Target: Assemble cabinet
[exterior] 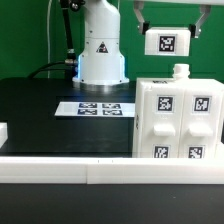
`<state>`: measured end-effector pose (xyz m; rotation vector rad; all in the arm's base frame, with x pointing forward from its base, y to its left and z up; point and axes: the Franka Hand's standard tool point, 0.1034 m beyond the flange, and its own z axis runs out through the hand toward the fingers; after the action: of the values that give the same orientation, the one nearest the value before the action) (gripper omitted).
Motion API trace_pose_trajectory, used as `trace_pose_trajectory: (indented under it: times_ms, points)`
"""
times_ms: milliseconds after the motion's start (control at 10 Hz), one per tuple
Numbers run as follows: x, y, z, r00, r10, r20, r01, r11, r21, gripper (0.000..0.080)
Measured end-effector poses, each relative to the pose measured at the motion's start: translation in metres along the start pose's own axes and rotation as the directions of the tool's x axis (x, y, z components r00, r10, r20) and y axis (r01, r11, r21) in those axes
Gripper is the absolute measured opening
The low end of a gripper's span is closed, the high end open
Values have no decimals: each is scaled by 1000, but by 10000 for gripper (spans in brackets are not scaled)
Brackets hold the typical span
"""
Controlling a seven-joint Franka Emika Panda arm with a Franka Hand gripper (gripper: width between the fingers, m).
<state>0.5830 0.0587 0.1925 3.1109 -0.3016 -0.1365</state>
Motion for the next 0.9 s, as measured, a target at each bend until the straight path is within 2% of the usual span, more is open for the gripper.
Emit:
trace_pose_trajectory:
  times_ms: [100,200,300,500,700,900]
  points:
    - [-2,5,6,1000,-23,11,24,1000,-4,558]
    - [1,1,5,999,-31,15,31,999,-7,558]
    - [12,-6,4,999,-47,10,47,999,-10,558]
    - [24,-7,6,999,-47,7,47,999,-13,558]
    - [35,-17,10,999,-45,-15,45,999,-15,558]
    - [34,-28,10,999,-34,-30,34,999,-15,558]
